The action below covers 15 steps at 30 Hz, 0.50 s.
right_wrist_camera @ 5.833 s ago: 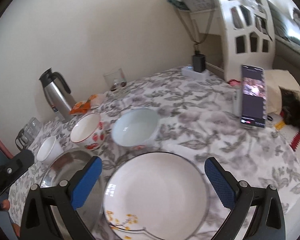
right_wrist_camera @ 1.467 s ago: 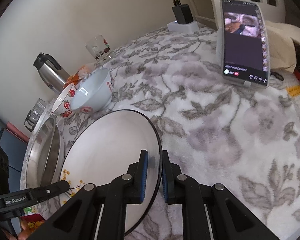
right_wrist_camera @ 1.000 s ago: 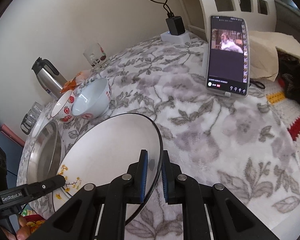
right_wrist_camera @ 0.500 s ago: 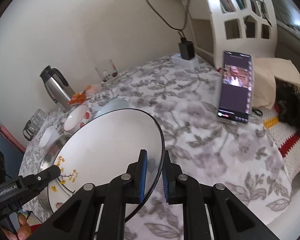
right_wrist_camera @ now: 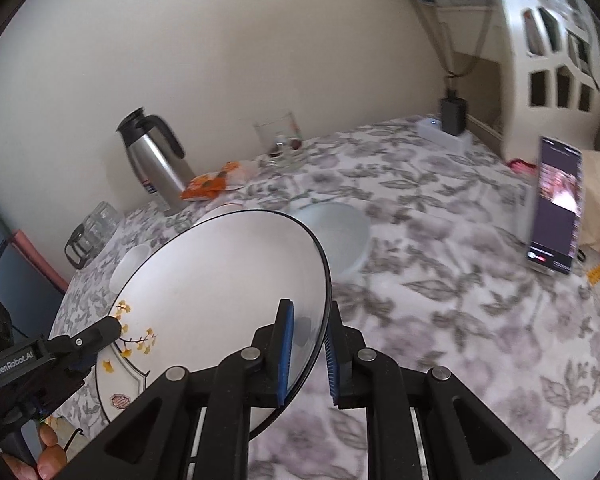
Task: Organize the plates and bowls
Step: 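Carry the white yellow-blossom plate over the steel plate with both grippers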
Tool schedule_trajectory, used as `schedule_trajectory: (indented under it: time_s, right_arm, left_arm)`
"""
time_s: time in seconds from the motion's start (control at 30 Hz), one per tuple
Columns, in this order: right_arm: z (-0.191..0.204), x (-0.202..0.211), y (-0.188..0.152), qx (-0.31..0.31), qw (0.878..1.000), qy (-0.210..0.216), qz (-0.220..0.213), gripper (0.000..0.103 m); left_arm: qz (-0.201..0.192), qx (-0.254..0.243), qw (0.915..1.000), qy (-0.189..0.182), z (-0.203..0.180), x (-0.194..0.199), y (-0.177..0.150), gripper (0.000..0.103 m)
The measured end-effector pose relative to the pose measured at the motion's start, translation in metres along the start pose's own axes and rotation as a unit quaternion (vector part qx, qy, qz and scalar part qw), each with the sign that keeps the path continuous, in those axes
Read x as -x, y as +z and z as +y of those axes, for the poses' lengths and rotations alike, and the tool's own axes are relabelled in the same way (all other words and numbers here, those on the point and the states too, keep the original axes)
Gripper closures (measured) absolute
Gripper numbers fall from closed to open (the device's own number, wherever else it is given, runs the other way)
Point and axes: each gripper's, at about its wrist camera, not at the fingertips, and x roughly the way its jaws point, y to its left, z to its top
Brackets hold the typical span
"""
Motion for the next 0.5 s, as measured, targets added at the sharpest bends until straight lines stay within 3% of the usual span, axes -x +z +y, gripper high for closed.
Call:
schedule_trajectory:
  time_s: [0.5]
  right_arm:
    - [0.084,-0.041,-0.002,0.031,0.999,0.033,0.023,0.087]
  left_arm:
    - [-0.046,0.092,0.9946,0.014,0.079,0.036,0.037,0.088]
